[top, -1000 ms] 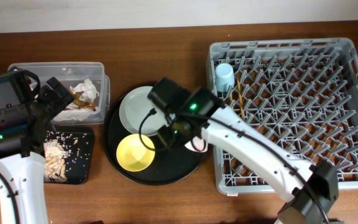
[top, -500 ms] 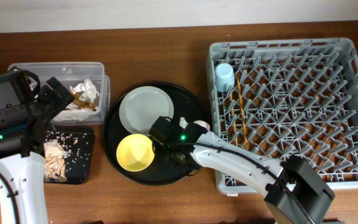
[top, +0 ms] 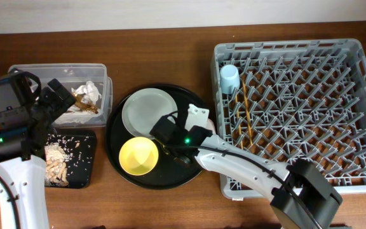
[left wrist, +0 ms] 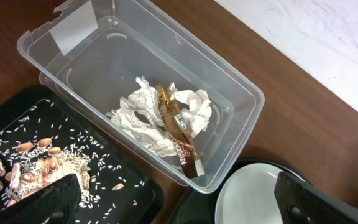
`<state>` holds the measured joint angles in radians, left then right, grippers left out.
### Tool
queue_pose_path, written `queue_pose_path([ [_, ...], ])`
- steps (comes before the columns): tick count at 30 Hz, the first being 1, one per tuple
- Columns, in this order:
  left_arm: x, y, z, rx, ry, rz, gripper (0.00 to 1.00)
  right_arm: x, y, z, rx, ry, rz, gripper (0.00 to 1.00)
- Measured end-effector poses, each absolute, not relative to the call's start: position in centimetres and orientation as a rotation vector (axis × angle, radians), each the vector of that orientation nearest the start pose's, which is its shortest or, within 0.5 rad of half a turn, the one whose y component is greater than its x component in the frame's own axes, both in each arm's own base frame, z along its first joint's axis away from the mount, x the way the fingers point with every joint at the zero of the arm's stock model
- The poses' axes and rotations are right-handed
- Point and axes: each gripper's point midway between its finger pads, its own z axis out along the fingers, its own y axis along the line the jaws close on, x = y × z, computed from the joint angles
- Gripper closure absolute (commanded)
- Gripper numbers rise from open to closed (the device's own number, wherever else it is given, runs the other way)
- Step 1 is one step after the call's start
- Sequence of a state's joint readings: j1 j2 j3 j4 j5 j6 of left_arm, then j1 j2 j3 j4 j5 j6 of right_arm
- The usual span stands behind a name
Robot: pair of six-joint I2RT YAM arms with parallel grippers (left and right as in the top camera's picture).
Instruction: Sort waste into correct bins and load items into the dishwasher rack
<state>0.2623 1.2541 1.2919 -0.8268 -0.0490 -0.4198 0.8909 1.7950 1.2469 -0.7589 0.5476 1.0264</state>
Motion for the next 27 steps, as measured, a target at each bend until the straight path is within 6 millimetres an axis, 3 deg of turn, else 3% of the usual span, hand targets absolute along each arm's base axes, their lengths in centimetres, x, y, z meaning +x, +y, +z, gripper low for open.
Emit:
queue_pose_path([
  [3, 33.9, 10.0, 25.9, -0.812, 2.215, -0.018, 0.01, 31.6, 24.0, 8.6, 0.162, 2.498, -0.148, 0.21],
  [9, 33.9, 10.0, 25.9, -0.811, 2.215, -0.019, 0.01, 34.0, 23.6, 9.2, 0.010, 2.472, -0.166, 0.19],
  [16, 33.9, 10.0, 25.9, -0.811, 2.215, -0.019, 0.01, 36.2, 22.3, 8.4, -0.148, 2.552, -0.085, 0.20],
  [24, 33.9, 10.0, 25.9, -0.811, 2.215, -0.019, 0.01, 36.2, 23.5, 8.5, -0.552, 2.589, 0.034, 0.32],
  [27, 33.9, 10.0, 25.9, -0.811, 2.215, -0.019, 0.01, 36.6, 24.4, 10.2, -0.670, 2.548, 0.047, 0.48],
])
